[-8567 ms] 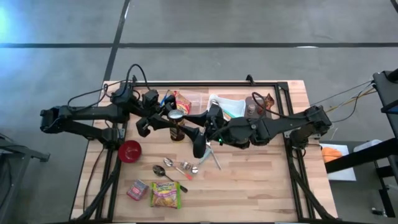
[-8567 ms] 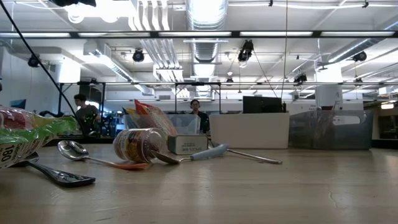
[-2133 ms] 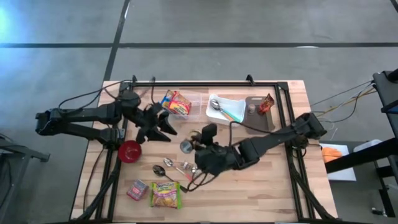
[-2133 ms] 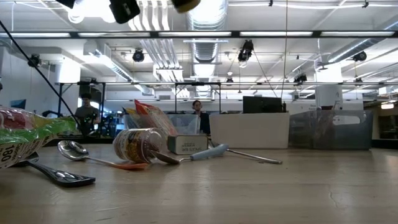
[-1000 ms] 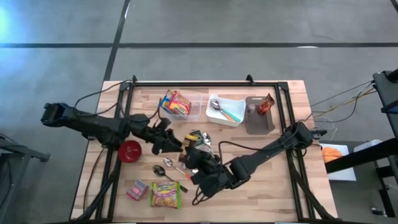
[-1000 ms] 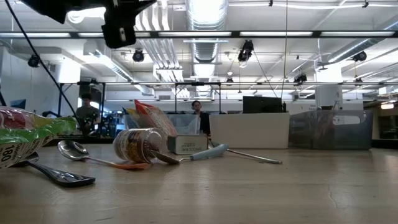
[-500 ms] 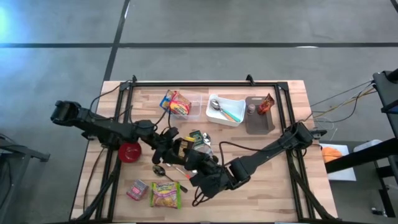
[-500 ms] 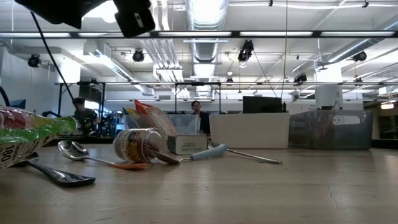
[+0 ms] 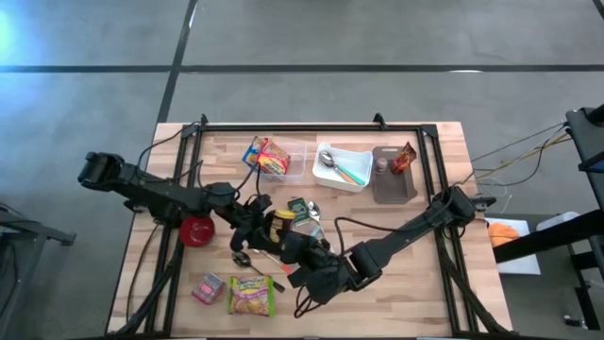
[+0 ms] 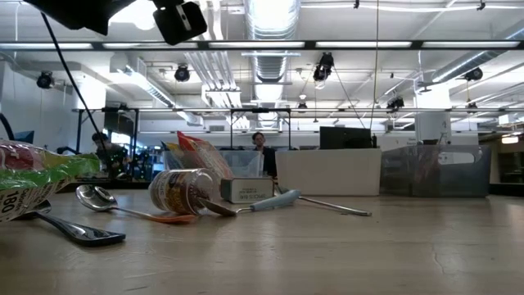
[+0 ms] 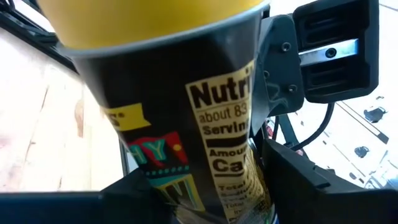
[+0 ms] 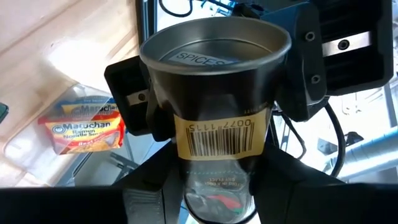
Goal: Pick & Place Food Item
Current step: Put the yellow seasoning can into the black bin
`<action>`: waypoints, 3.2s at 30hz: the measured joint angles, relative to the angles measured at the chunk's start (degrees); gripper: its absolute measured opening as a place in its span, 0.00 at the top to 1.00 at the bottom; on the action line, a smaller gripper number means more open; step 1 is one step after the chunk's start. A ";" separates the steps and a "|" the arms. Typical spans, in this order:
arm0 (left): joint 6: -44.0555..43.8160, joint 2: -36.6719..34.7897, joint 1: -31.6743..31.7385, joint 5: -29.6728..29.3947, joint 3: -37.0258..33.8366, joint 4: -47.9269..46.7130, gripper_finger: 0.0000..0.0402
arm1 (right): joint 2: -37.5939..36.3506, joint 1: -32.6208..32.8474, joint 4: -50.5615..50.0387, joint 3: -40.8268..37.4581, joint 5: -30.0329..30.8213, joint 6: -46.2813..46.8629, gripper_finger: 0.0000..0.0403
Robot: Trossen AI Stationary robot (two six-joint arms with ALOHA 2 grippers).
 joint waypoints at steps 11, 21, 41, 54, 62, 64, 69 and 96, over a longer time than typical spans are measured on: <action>4.40 -2.30 -0.05 1.38 0.00 -3.12 0.57 | 0.00 1.01 7.61 0.13 2.39 2.97 0.33; 17.68 -14.41 0.12 -0.98 0.37 -22.28 0.57 | -0.17 2.25 8.70 6.07 12.73 21.92 0.21; 33.15 -17.29 -0.46 -29.04 6.05 -60.79 0.57 | -4.57 -8.10 -30.09 24.05 -39.64 98.11 0.20; 38.07 -7.48 -5.87 -23.77 17.68 -62.24 0.58 | -4.42 -13.01 -33.85 22.27 -51.39 103.12 0.20; 38.23 -7.43 -6.05 -23.94 19.93 -61.90 0.58 | -4.39 -13.02 -31.02 18.01 -52.18 106.33 0.20; 37.71 -7.37 -6.08 -23.86 19.90 -61.73 0.58 | -4.42 -12.99 -29.85 16.98 -52.22 106.52 0.20; 37.40 -7.38 -6.03 -23.88 19.85 -61.43 0.58 | -4.39 -13.29 -26.98 15.35 -53.65 106.40 0.20; 37.41 -7.17 -6.03 -23.87 19.89 -59.65 0.58 | -4.33 -14.17 -21.82 13.79 -56.89 104.40 0.44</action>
